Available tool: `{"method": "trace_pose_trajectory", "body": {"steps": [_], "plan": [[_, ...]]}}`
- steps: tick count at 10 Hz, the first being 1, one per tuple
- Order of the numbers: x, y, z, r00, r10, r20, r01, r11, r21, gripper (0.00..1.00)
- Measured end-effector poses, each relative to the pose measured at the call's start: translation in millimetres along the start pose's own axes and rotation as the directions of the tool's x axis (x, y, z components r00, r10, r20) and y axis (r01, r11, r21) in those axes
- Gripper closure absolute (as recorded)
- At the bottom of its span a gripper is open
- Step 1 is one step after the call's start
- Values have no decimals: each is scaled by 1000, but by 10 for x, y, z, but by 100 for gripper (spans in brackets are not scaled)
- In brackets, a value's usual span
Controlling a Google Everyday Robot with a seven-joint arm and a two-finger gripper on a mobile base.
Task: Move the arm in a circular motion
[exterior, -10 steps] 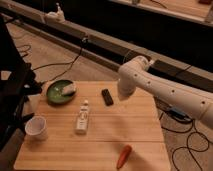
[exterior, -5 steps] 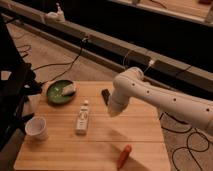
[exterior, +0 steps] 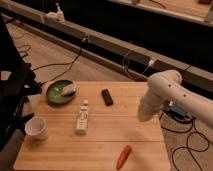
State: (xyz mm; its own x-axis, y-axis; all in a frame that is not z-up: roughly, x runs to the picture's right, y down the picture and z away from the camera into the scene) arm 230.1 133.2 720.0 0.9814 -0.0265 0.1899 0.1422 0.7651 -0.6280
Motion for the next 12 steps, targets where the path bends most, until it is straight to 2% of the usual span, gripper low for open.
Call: {"method": "trace_pose_trajectory", "body": {"steps": [1,2,3,4,5,6,8,10,12], "plan": [[226,-166,-102,999,29,-44,-28,999,16,100],[339,-376,-162,996,38,-83,-36,999,31,100],[295,-629,-171,993,25,-113,-20,999,45,100],[134,-876,-132,991,-6,-131,13,998,53,100],[-111,-1045,-55,990,-47,-132,54,997,50,100],[-487,-1193,58,987,-110,-118,116,992,47,100],[-1055,-1193,221,973,-216,-81,219,975,35,100],[-1550,-911,300,948,-318,1,318,948,15,100],[-1778,-464,321,927,-364,95,367,930,-13,100]]}}
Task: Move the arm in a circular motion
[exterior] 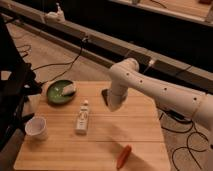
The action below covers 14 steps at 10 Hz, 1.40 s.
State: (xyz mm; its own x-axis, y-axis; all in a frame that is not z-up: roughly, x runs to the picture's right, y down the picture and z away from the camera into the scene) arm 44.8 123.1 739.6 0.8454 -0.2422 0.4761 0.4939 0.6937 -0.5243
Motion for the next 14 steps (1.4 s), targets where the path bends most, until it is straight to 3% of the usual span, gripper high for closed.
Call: {"method": "trace_pose_trajectory", "body": {"steps": [2,3,5,6,7,8,9,10,11,14], "plan": [[-8,444,36,999,16,43,-15,999,-45,100],[148,666,34,998,53,34,-51,996,-68,100],[774,1029,-62,981,186,-51,-190,978,-84,100],[1042,1115,-128,966,240,-94,-247,966,-77,100],[1404,1138,-239,940,303,-155,-314,948,-53,100],[1635,1042,-337,922,332,-197,-344,939,-27,100],[1797,844,-427,910,339,-239,-349,937,-1,100],[1819,583,-475,910,320,-264,-327,945,19,100],[1755,354,-479,916,294,-273,-298,954,29,100],[1177,-343,-319,958,150,-244,-147,989,31,100]]}}
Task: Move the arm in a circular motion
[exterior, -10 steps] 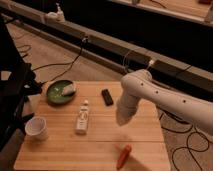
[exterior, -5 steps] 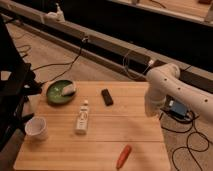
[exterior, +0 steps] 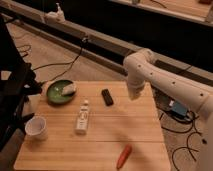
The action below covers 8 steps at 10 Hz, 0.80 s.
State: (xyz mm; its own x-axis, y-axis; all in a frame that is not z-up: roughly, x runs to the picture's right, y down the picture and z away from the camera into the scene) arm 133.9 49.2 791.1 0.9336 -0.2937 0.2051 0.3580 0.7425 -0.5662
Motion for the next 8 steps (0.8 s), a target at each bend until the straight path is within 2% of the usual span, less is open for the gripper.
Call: {"method": "trace_pose_trajectory", "body": {"steps": [1,2,3,4,5,7,8], "plan": [[-347,-72,25,997,-55,47,55,998,2,100],[-599,-70,43,992,-93,89,94,996,1,100],[-948,3,47,977,-145,155,147,989,-1,100],[-1164,126,46,963,-177,205,182,983,-6,100],[-1358,360,35,942,-200,271,212,977,-16,100],[-1393,756,64,924,-185,335,213,976,-49,100],[-1281,982,100,926,-154,346,191,979,-77,100]]}}
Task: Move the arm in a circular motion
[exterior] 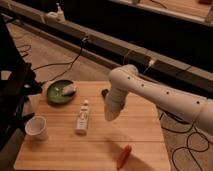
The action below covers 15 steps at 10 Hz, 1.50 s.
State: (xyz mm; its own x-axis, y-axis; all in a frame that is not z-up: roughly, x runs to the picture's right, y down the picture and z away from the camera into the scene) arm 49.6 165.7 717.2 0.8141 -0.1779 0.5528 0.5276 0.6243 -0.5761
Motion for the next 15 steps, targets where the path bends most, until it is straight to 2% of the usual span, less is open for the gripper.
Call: {"method": "trace_pose_trajectory", "body": {"steps": [1,2,3,4,5,6,7,9,10,11,12,13,15], "plan": [[251,284,3,997,79,-7,-79,997,-16,100],[484,456,-31,989,149,-22,-149,989,-15,100],[770,626,-84,973,228,-46,-228,974,-9,100],[1077,725,-181,951,298,-79,-298,954,9,100],[1341,729,-291,933,342,-114,-341,940,32,100],[1538,626,-400,921,361,-149,-357,933,56,100],[1635,390,-483,918,356,-177,-348,934,77,100],[1465,-186,-455,941,283,-186,-272,959,80,100],[1252,-448,-382,958,227,-173,-218,973,71,100],[1070,-573,-320,970,185,-157,-178,982,60,100],[832,-685,-240,983,132,-131,-127,991,44,100],[637,-693,-164,991,90,-101,-88,996,27,100],[337,-515,-48,999,25,-44,-26,1000,-9,100]]}}
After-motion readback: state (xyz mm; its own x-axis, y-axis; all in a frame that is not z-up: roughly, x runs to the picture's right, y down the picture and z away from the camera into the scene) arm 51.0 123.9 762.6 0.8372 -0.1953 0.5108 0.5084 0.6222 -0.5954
